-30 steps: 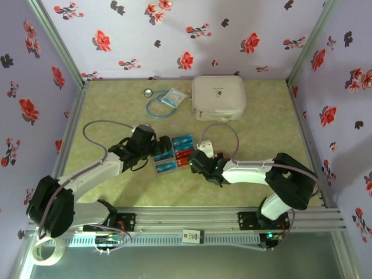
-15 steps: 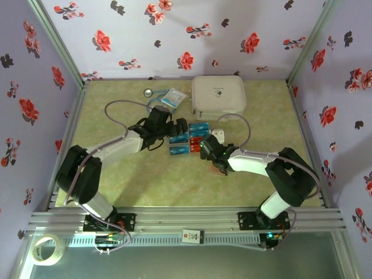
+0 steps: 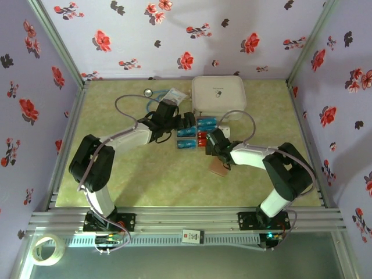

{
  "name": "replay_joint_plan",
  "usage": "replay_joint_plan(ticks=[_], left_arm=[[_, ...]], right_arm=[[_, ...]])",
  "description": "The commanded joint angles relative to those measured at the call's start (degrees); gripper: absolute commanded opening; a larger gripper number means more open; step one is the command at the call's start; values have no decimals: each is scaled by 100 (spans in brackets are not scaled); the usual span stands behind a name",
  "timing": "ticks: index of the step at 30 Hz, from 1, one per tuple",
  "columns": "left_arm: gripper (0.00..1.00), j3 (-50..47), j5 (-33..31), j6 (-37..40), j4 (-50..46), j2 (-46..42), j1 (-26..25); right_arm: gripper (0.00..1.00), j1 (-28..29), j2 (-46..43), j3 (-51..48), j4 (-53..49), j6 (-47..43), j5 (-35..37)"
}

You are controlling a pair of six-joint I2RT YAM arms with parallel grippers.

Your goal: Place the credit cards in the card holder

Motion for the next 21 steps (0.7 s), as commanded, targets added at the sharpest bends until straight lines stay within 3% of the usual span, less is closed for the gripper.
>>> replay_joint_plan(ticks=[1, 10, 15, 21], left_arm=[[100, 143, 105, 108, 171, 64, -66], [100, 210, 103, 346, -31, -73, 117], [100, 61, 214, 309, -83, -335, 315], [100, -271, 237, 480, -327, -977, 620]], right_arm=[[95, -28, -198, 149, -236, -181, -201], [99, -28, -1466, -6, -913, -76, -678], [99, -36, -2297, -222, -1469, 351, -655], [99, -43, -3315, -763, -1936, 1069, -1115]])
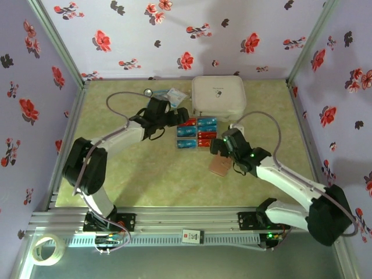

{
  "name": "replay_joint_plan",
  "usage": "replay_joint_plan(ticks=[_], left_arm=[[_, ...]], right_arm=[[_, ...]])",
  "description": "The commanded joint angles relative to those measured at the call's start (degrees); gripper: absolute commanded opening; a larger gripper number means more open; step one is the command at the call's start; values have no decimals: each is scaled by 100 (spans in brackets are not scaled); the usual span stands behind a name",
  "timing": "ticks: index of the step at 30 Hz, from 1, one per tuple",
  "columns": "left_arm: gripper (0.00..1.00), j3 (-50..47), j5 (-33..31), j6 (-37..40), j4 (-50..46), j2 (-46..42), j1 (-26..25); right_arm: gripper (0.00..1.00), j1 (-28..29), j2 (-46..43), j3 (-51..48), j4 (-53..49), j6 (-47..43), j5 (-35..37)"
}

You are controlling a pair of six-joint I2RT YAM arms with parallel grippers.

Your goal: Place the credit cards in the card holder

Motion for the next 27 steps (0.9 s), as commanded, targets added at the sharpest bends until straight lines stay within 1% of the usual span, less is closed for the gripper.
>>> replay_joint_plan(ticks=[1, 5, 8, 11, 14, 16, 17, 20, 23, 27], left_arm=[[100, -262, 73, 219, -183, -640, 218], [100, -862, 47, 182, -227, -1440, 457], [100, -1341, -86, 126, -282, -1995, 501], [100, -1786, -124, 38, -412, -2481, 506], [100, -2122, -123, -70, -552, -2752, 506], [100, -2327, -97, -137, -562, -2853, 495], [100, -2420, -87, -167, -553, -2895, 492], [100, -2635, -57, -231, -493, -2964, 473], [100, -2752, -36, -284, -407, -2947, 431], [100, -2780, -28, -307, -360, -2849, 362]], right_arm=[[99, -26, -537, -430, -551, 622, -441], [98, -30, -1328, -1002, -602, 1160, -1019], [90, -26, -1775, -1427, -545, 1664, -1306], [76, -27, -2075, -1861, -340, 2117, -1530], [65, -26, -2111, -2137, -47, 2388, -1649], [60, -25, -2049, -2231, 93, 2469, -1689], [56, -27, -2001, -2271, 183, 2505, -1710], [49, -30, -1838, -2332, 368, 2549, -1740], [47, -30, -1727, -2356, 553, 2567, -1742], [48, -26, -1559, -2351, 712, 2585, -1707]])
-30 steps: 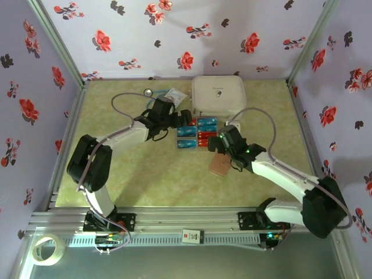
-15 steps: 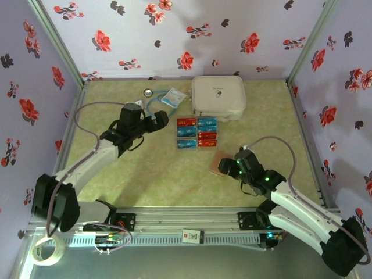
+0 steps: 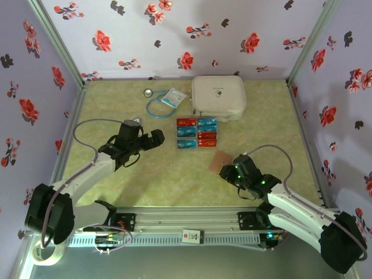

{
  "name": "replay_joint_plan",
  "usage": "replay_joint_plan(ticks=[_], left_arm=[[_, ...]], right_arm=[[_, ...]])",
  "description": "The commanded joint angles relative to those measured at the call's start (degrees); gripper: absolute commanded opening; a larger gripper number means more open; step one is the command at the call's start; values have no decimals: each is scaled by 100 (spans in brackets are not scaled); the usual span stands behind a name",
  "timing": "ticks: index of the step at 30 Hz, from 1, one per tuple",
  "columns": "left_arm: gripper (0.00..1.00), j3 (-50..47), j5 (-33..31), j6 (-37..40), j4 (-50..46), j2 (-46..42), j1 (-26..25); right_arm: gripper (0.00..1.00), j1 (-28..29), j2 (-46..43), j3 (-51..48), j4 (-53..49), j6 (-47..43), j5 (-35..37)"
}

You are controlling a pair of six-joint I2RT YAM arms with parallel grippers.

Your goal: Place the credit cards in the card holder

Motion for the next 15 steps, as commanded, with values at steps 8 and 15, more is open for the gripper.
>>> replay_joint_plan(ticks=[8, 15], left_arm=[[100, -41, 17, -94, 111, 84, -157], [100, -5, 24, -81, 115, 140, -203]], right_arm=[[49, -26, 502, -81, 675, 177, 14], [47, -30, 950, -141, 1152, 247, -17]])
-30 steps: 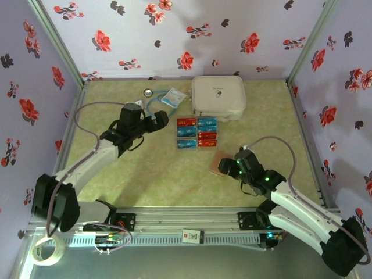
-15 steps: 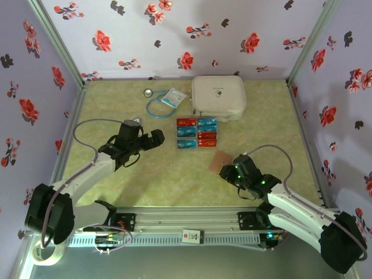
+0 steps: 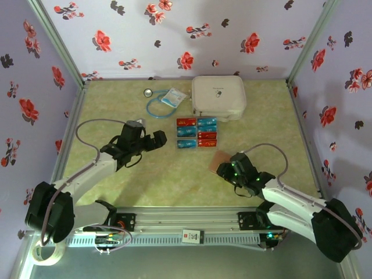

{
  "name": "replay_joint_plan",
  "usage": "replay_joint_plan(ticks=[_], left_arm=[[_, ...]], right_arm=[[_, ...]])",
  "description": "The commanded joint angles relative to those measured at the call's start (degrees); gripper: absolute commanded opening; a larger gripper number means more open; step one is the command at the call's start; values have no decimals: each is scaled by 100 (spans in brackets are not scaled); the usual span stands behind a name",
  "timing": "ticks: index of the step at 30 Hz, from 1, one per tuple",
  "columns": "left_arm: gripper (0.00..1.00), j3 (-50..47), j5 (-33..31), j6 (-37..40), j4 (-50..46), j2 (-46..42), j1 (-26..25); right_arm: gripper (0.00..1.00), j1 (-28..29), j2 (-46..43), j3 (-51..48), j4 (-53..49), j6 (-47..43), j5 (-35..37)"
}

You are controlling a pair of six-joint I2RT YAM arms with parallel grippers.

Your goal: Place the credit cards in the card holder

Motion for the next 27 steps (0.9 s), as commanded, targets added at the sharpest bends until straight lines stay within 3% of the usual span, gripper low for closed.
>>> replay_joint_plan(ticks=[1, 5, 11, 18, 27], left_arm=[[100, 0, 17, -37, 75, 62, -58], [100, 4, 17, -38, 101, 107, -74], [100, -23, 18, -43, 103, 114, -87], [100, -121, 30, -105, 44, -81, -107], [100, -297, 142, -305, 0, -476, -153]], right_arm=[[46, -25, 175, -126, 399, 170, -2], [37, -28, 337, -179, 654, 225, 4], [0, -32, 244, -205, 667, 219, 7], [0, -25, -473, -120, 217, 102, -185], [0, -18, -1134, 276, -77, -81, -1069]])
